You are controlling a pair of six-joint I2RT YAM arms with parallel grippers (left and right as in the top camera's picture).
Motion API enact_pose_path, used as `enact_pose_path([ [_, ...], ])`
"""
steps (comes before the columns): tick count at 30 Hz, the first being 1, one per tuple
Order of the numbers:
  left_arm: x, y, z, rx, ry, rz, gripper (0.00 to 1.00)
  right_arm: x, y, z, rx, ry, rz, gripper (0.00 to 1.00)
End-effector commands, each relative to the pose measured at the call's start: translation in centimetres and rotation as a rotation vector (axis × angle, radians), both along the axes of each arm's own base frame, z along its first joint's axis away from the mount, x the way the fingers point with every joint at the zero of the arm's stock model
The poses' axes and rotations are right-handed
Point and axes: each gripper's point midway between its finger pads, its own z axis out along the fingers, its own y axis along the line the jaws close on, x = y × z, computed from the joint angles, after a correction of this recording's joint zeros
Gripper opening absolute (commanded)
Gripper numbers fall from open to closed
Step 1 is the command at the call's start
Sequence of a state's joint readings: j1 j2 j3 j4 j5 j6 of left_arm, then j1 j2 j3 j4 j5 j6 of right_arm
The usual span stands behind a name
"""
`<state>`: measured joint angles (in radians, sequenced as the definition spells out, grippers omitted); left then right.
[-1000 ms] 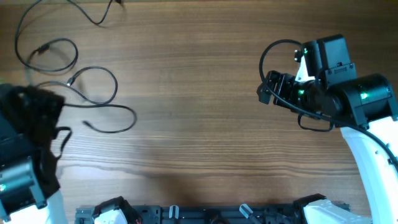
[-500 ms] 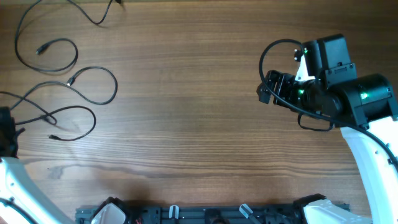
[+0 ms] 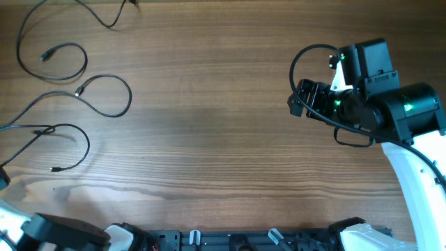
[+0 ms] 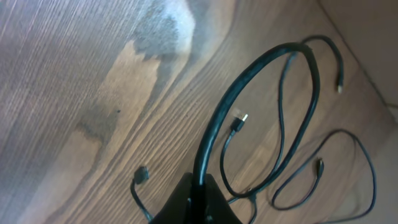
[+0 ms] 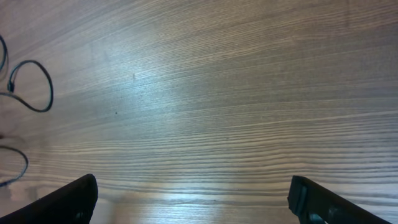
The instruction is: Untangle cables
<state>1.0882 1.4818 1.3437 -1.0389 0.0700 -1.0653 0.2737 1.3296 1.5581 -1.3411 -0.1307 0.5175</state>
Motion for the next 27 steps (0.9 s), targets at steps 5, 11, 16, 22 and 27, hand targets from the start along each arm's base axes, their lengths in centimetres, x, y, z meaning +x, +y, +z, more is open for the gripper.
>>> enact_pose_path([
  [5,0.6,3.4,-3.4,-0.030,-0.010,0.078,0.18,0.0,-0.1,-0.1,-0.010,-0.004,0.014,1.00],
  [11,-1.7,5.4,-6.5,-0.042,0.101,0.110,0.29,0.2,-0.1,-0.1,-0.008,-0.008,0.013,1.00],
  [16,1.4,6.0,-6.4,0.038,0.076,-0.173,0.43,0.7,0.1,-0.2,-0.005,-0.015,0.012,1.00],
  [22,4.8,3.0,-8.1,-0.005,0.123,-0.356,0.54,1.1,0.2,-0.6,-0.008,-0.005,0.012,1.00],
  [27,8.9,-0.5,-9.6,-0.012,0.179,-0.581,0.35,1.6,0.4,-1.4,-0.011,0.019,0.014,1.00],
])
